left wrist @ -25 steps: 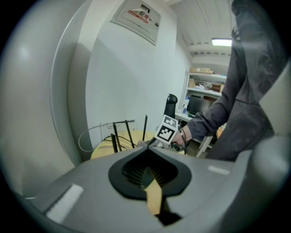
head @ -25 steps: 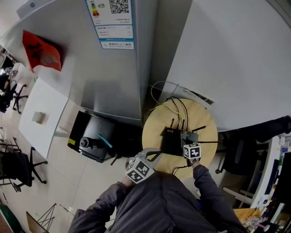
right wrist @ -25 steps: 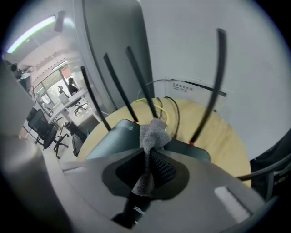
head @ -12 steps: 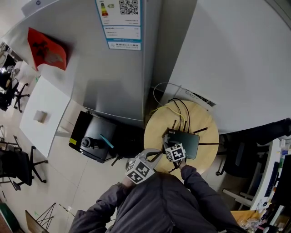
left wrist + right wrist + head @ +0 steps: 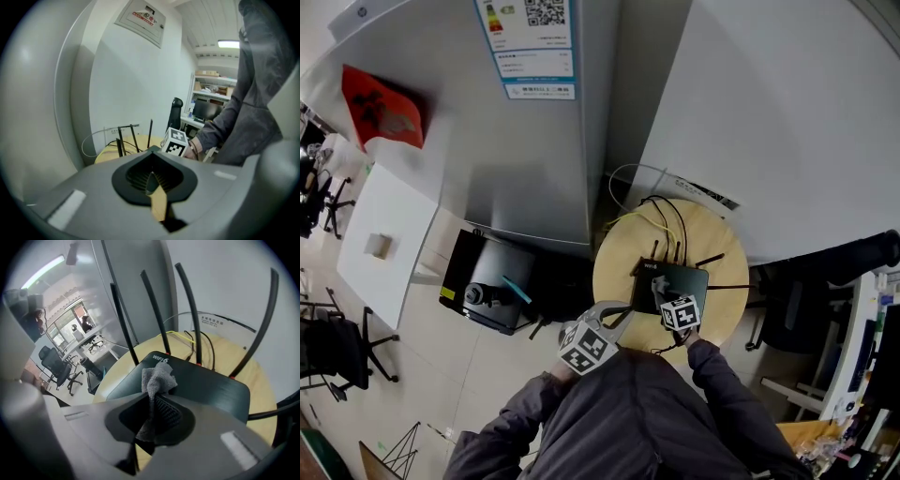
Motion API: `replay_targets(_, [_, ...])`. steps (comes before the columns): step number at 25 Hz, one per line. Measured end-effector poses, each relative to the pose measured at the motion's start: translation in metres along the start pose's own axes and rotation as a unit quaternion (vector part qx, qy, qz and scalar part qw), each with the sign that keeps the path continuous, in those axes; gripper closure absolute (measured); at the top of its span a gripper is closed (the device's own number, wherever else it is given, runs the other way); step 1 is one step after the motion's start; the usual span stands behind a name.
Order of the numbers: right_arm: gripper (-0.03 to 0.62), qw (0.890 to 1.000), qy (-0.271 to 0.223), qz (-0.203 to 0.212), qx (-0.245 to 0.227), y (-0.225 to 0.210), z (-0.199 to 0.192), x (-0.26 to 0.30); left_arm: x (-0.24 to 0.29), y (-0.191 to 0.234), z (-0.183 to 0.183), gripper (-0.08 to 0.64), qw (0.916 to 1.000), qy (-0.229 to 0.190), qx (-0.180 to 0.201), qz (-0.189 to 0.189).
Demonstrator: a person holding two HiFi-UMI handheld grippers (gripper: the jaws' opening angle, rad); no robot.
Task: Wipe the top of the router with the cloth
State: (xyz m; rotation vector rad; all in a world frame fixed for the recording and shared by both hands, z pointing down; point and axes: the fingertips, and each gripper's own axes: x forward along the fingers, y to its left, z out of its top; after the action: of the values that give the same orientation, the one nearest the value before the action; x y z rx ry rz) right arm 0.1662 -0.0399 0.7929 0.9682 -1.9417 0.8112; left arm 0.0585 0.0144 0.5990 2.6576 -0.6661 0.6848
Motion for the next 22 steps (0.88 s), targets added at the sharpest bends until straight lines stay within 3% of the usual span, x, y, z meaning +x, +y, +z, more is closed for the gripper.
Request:
replay_targets(16, [0.563, 0.993, 0.02, -0.093, 0.063, -0.104, -0.058, -0.051, 0.0, 0.0, -0.004, 0.56, 1.0, 0.005, 0.002, -0.007])
replay_targets(19, [0.563, 0.993, 0.007, -0.097, 0.066, -0.098, -0.051, -0.053, 0.001, -0.001, -0.004, 0.56, 0.9999, 0.005, 0.004, -0.01])
replay_targets(22, [0.563, 0.997, -0.028, -0.058, 0.046, -0.056, -0.023, -0.046, 0.001, -0.001, -0.003, 0.56, 0.9999, 0.005, 0.005, -0.01])
